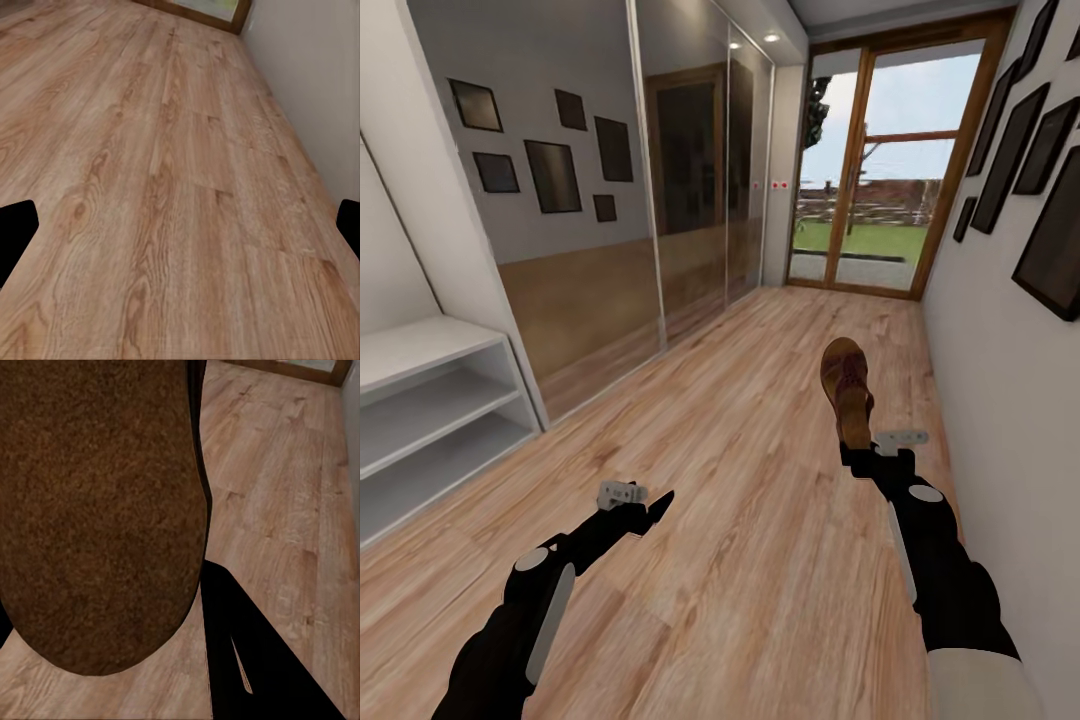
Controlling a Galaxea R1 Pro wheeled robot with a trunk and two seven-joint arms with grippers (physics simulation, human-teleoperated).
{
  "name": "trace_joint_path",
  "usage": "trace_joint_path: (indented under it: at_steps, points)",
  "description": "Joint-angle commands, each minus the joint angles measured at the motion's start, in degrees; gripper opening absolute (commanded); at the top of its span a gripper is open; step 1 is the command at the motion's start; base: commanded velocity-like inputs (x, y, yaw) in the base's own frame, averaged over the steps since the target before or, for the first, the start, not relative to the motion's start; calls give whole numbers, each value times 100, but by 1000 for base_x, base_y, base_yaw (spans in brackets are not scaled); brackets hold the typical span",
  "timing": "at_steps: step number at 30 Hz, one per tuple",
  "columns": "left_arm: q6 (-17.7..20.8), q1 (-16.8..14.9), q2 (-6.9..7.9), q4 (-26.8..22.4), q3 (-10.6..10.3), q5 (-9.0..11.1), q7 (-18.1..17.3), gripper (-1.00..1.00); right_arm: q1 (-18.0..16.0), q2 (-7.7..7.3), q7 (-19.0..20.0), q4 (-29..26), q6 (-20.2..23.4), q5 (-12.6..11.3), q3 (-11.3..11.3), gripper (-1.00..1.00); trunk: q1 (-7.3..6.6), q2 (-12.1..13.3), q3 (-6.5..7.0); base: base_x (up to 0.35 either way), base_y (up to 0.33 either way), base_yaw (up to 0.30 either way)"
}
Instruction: Pick up the two gym shoes and the two sandals from the corridor floor and place them onto the hallstand (shoe rack) in the corridor, making sure they are on the rack and not on the floor. Arrange them so the two gym shoes are next to each other and the two sandals are next to each other.
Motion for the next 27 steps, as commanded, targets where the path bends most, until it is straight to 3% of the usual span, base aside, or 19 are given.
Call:
trace_joint_path:
  at_steps: [1,13,27]
  points:
    - [55,-3,-6,-6,16,43,-30,100,-4,6,50,-9,30,38,-17,-100,2,-2,-6,327,-158,0]
    - [57,-3,-6,-4,25,44,-31,100,-4,7,51,-1,29,38,-17,-100,2,-2,-6,331,-134,0]
    - [57,-3,2,-11,156,44,-37,100,-4,7,46,-9,30,40,-16,-100,2,-2,-6,346,-10,0]
